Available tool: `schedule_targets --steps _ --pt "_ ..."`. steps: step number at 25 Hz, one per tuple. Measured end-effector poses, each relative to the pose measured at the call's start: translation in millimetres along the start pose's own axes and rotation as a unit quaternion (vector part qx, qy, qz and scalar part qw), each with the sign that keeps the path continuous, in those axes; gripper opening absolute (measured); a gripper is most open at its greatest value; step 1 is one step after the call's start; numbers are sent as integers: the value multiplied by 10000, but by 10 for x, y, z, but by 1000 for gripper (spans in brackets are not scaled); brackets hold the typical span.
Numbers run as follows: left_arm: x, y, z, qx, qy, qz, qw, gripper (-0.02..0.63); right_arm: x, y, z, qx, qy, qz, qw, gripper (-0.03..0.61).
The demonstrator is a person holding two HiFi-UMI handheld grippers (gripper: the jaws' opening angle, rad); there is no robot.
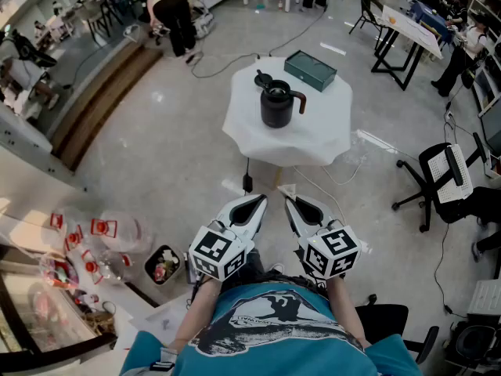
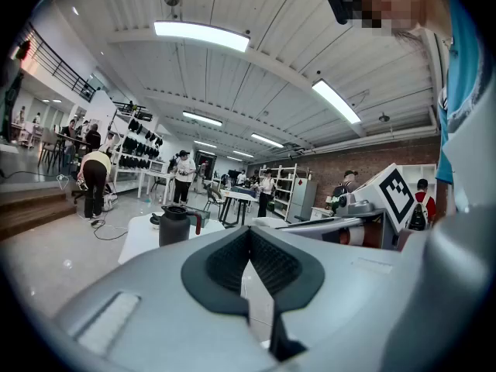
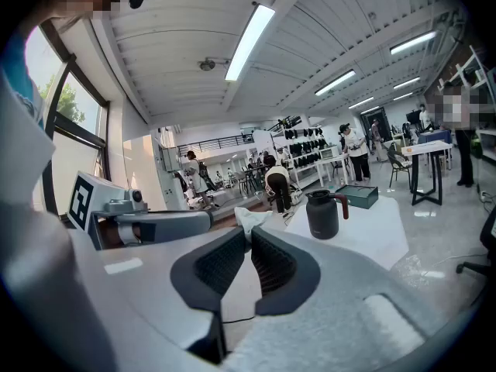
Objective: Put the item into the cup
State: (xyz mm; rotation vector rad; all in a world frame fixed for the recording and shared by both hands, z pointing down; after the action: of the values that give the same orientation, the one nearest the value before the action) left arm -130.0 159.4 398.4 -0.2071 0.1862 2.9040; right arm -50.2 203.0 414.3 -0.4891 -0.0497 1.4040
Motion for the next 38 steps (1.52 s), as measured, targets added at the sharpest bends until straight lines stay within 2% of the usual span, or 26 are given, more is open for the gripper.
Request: schedule_targets --steps 15,20,28,38 --pt "-357 -90 -34 -143 185 -96 9997 0 22 -328 -88 -252 -24 -192 9995 29" --pt "-378 5 -54 -227 259 -177 9992 0 -104 -354 -128 -343 -43 -291 9990 29" --pt "-530 440 -48 -133 311 -246 9991 0 -530 -493 -223 -441 17 -311 9985 29" --pt "-1003 1216 -269 -184 337 208 9990 0 -1315 -777 -586 -519 38 10 9986 28"
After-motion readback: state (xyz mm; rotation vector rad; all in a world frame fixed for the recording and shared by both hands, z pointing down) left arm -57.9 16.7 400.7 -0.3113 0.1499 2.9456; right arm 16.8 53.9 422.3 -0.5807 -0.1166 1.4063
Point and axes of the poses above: the fingertips, and each gripper's own axes: x backward along the fingers, y to its left, z out of its underside, the point moved 3 cm from there along x, backward along the fingers, and after that the axes turned 5 degrees about -x, right-handed, at the moved point
